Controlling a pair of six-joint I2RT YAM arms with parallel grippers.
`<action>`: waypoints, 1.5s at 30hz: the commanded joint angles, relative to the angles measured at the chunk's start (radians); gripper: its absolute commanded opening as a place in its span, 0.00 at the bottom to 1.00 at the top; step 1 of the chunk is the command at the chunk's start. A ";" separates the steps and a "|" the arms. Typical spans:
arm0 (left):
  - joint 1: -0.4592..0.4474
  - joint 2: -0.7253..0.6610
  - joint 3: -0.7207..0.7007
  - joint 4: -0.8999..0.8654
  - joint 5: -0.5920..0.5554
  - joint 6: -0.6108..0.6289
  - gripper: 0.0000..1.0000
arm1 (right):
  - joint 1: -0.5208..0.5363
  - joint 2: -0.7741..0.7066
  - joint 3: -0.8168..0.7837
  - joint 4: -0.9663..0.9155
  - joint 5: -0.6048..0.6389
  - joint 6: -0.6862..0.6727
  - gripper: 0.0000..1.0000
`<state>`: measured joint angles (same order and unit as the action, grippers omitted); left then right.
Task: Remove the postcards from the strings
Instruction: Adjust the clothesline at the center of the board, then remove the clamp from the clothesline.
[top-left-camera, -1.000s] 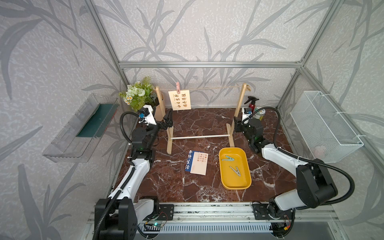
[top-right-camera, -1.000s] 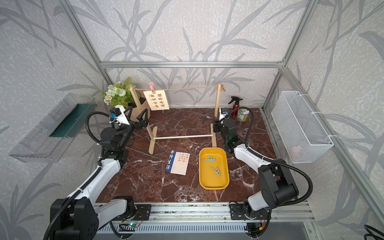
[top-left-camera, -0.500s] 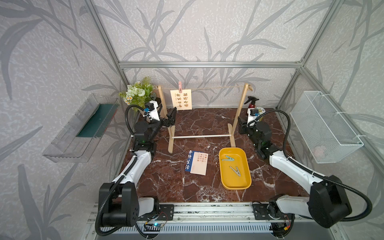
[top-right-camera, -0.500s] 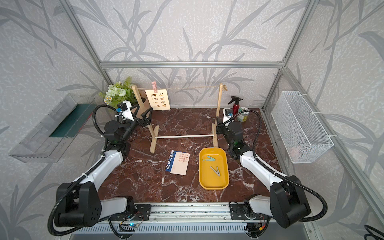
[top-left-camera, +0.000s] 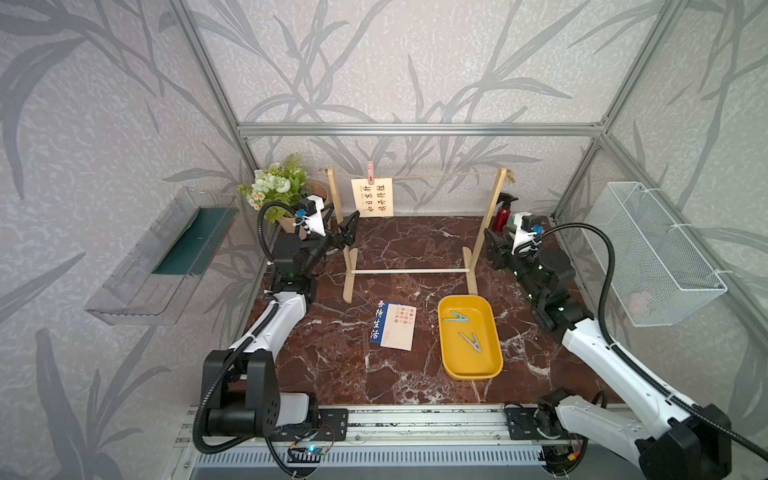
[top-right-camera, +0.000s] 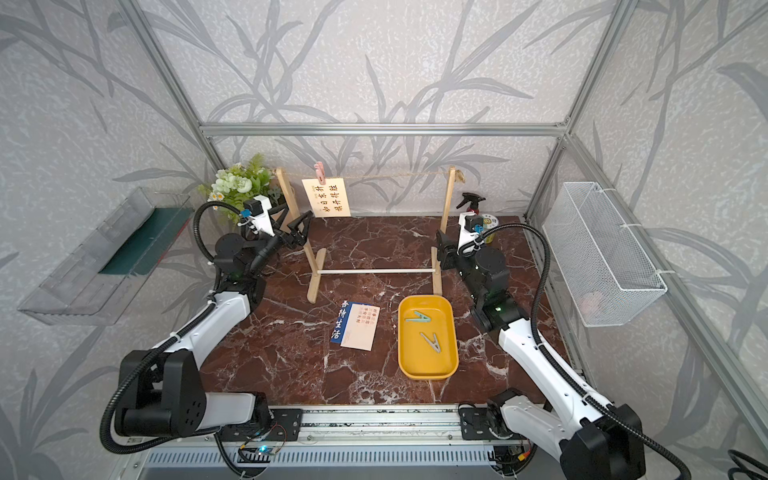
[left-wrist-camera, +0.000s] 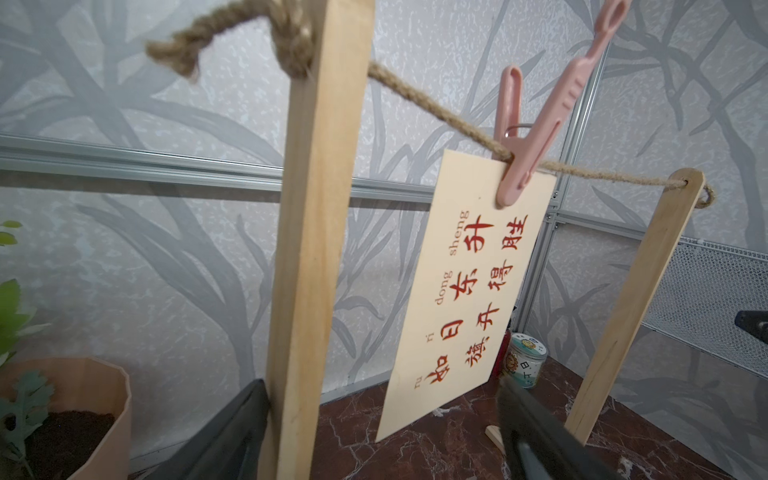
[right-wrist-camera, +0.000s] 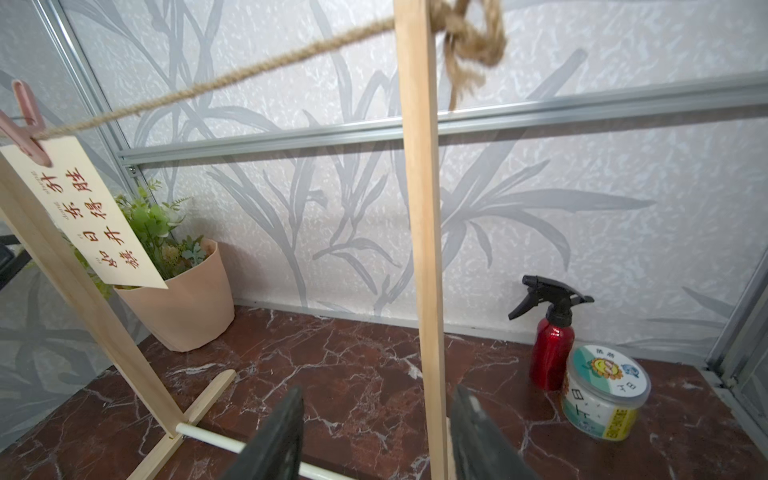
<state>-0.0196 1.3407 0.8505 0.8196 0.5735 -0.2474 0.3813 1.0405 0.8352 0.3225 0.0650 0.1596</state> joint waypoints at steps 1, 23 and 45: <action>-0.010 -0.089 0.017 0.010 0.053 0.007 0.86 | 0.022 -0.025 0.042 -0.019 -0.055 0.031 0.60; -0.006 0.182 0.987 -0.837 0.533 0.191 0.95 | 0.235 0.587 0.386 0.297 -0.372 0.056 0.79; -0.026 0.586 1.541 -1.369 0.605 0.394 0.90 | 0.245 0.647 0.397 0.397 -0.381 0.065 0.81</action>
<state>-0.0402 1.9060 2.3447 -0.4282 1.1614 0.0616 0.6167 1.6848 1.2140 0.6563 -0.3019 0.2211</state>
